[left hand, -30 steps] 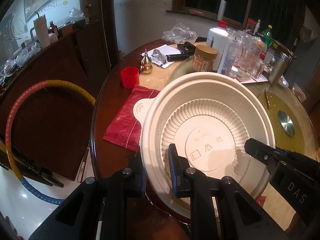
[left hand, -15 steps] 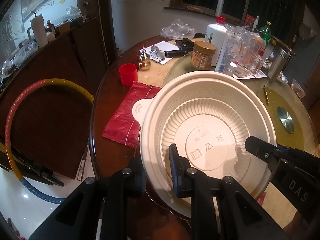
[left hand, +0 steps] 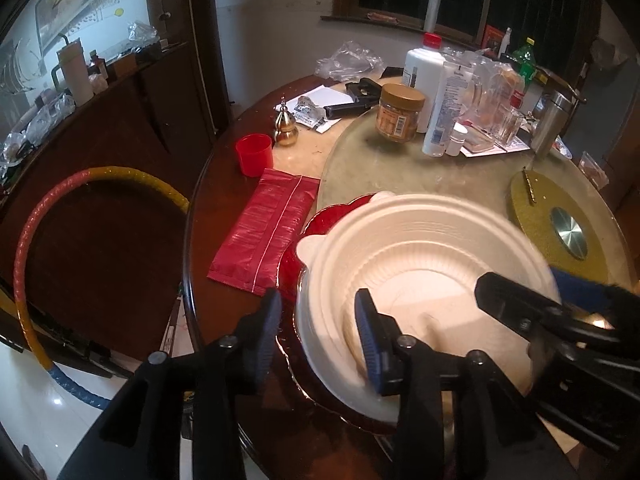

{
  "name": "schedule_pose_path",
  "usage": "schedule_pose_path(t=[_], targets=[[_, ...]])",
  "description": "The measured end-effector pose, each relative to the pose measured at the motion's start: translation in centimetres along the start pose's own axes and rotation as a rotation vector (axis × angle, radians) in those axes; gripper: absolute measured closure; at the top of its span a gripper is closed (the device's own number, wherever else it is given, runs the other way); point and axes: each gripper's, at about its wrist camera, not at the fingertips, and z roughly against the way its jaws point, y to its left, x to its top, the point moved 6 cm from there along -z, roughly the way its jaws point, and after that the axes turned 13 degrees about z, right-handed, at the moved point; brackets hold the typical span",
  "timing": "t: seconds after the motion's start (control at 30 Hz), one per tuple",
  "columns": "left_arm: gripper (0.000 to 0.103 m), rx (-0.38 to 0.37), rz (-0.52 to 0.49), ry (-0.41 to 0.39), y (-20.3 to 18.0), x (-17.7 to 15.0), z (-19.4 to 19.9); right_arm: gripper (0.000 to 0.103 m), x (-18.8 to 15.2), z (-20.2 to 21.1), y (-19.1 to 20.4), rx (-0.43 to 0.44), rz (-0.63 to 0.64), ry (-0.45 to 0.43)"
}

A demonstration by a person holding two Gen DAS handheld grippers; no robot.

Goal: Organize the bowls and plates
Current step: 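Lower the beige bowl onto the nested bowls and open both tools, then withdraw both open tools from the stacked bowls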

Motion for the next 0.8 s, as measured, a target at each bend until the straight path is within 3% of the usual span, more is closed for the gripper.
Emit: schedule_pose_path(t=[0.2,0.43,0.5,0.6,0.8], targets=[[0.061,-0.003,0.001,-0.014,0.1,0.0,0.7,0.023,-0.1,1.8,-1.1,-0.011,-0.025,-0.041],[0.041,0.009,-0.011,-0.077,0.1,-0.3,2.6,0.023,-1.1,3.1,-1.5,0.007,-0.042,-0.082],[0.040,-0.009,-0.005,-0.088,0.1,-0.5,3.2,0.023,-1.7,3.8,-1.4,-0.001,-0.034,-0.107],[0.030,-0.027,-0.005,-0.108,0.0,-1.2,4.1,0.023,-2.5,4.8,-1.7,-0.008,-0.029,-0.143],[0.027,-0.042,-0.026,-0.100,-0.8,-3.2,4.9,0.023,-4.8,6.1,-2.2,-0.043,0.007,-0.186]])
